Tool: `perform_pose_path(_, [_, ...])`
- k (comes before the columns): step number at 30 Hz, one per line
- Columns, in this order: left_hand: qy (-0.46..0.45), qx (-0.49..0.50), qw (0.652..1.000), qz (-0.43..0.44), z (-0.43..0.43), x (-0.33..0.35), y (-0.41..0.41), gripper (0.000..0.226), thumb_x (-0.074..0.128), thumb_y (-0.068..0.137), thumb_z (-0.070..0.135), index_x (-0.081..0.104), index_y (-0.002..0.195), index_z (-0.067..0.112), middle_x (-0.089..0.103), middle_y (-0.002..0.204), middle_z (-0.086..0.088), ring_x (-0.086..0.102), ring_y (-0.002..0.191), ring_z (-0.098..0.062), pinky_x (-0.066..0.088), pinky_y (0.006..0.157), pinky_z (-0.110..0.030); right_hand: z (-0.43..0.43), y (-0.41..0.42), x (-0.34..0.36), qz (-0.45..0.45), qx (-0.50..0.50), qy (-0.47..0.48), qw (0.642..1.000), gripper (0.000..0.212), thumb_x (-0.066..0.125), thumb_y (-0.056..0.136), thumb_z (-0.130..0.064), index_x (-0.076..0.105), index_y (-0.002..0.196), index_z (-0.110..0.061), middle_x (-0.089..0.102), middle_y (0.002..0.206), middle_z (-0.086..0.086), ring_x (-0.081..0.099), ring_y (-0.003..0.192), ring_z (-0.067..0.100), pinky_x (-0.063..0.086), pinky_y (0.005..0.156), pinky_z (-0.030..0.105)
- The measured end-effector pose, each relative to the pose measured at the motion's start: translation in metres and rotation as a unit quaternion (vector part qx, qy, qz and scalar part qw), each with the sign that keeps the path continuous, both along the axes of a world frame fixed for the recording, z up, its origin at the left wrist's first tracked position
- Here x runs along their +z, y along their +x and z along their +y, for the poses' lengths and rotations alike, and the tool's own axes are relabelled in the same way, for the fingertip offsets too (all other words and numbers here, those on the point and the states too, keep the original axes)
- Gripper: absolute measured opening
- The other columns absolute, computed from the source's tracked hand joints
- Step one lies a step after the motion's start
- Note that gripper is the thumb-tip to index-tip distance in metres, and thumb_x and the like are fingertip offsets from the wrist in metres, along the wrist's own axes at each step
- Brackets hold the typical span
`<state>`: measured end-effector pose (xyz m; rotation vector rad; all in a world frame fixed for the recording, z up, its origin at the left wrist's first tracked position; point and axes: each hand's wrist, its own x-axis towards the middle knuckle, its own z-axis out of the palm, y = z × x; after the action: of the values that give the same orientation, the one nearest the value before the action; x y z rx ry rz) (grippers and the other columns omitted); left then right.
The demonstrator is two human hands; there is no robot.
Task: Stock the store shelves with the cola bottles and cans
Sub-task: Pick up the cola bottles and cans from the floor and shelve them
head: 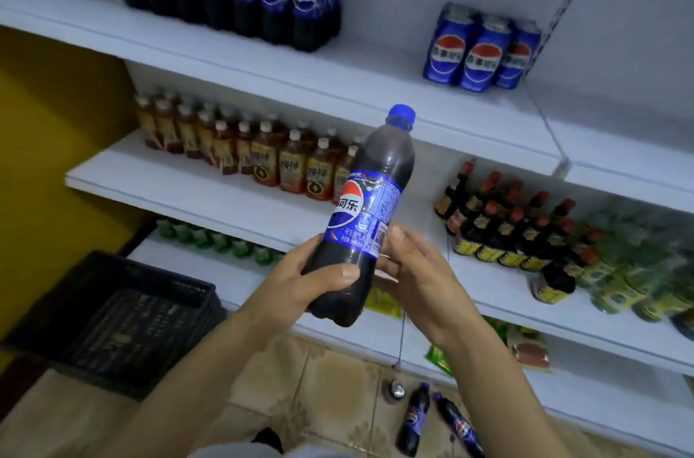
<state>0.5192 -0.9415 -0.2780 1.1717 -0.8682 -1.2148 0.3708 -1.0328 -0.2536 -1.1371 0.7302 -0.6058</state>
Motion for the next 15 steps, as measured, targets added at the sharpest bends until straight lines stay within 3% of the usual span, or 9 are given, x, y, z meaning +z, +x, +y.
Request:
perform_pose_path(3, [-0.008, 0.004, 1.0, -0.028, 0.009, 0.015, 0.05, 0.044, 0.074, 0.061, 0.042, 0.068, 0.103, 0.03, 0.068, 0.084, -0.012, 0.06, 0.074, -0.033, 0.046, 0.065, -0.042, 0.005, 0.047, 0.013, -0.008, 0.001, -0.019, 1.0, 0.088, 0.083, 0.048, -0.066, 0.059, 0.118, -0.02, 0.073, 0.094, -0.001, 0.07, 0.093, 0.018, 0.056, 0.081, 0.039])
perform_pose_path(6, [-0.03, 0.045, 0.994, -0.09, 0.01, 0.034, 0.087, 0.047, 0.076, 0.061, 0.043, 0.065, 0.105, 0.028, 0.07, 0.09, -0.017, 0.063, 0.073, -0.046, 0.048, 0.063, -0.053, 0.014, 0.08, 0.025, 0.005, -0.007, -0.053, 0.999, 0.088, 0.082, 0.054, -0.064, 0.054, 0.128, -0.024, 0.071, 0.109, 0.004, 0.069, 0.101, 0.021, 0.055, 0.086, 0.043])
perform_pose_path(7, [-0.037, 0.068, 0.988, -0.131, 0.01, 0.04, 0.097, 0.05, 0.077, 0.059, 0.044, 0.064, 0.105, 0.029, 0.072, 0.091, -0.01, 0.066, 0.077, -0.041, 0.05, 0.063, -0.053, 0.017, 0.089, 0.029, 0.011, -0.015, -0.068, 0.997, 0.086, 0.081, 0.058, -0.06, 0.051, 0.13, -0.025, 0.07, 0.112, 0.005, 0.069, 0.101, 0.02, 0.056, 0.083, 0.04])
perform_pose_path(10, [-0.044, 0.123, 0.948, -0.289, 0.007, 0.054, 0.128, 0.055, 0.074, 0.054, 0.057, 0.058, 0.105, 0.042, 0.07, 0.091, 0.017, 0.067, 0.077, -0.004, 0.055, 0.065, -0.027, 0.021, 0.114, 0.04, 0.014, -0.043, -0.108, 0.993, 0.082, 0.078, 0.063, -0.05, 0.044, 0.134, -0.03, 0.069, 0.114, 0.003, 0.069, 0.1, 0.015, 0.057, 0.079, 0.034])
perform_pose_path(12, [-0.03, 0.164, 0.913, -0.373, 0.005, 0.064, 0.142, 0.058, 0.07, 0.052, 0.066, 0.051, 0.105, 0.05, 0.066, 0.089, 0.027, 0.064, 0.076, 0.004, 0.051, 0.061, -0.014, 0.021, 0.131, 0.048, 0.007, -0.035, -0.135, 0.99, 0.079, 0.083, 0.065, -0.045, 0.043, 0.132, -0.037, 0.069, 0.112, -0.002, 0.069, 0.099, 0.012, 0.059, 0.079, 0.034])
perform_pose_path(15, [-0.02, 0.207, 0.865, -0.457, 0.002, 0.076, 0.159, 0.067, 0.062, 0.051, 0.073, 0.045, 0.111, 0.051, 0.067, 0.088, 0.023, 0.064, 0.079, 0.0, 0.054, 0.068, -0.025, 0.02, 0.16, 0.06, -0.005, -0.017, -0.17, 0.985, 0.069, 0.078, 0.069, -0.032, 0.045, 0.129, -0.035, 0.072, 0.103, -0.01, 0.069, 0.091, 0.005, 0.058, 0.07, 0.025])
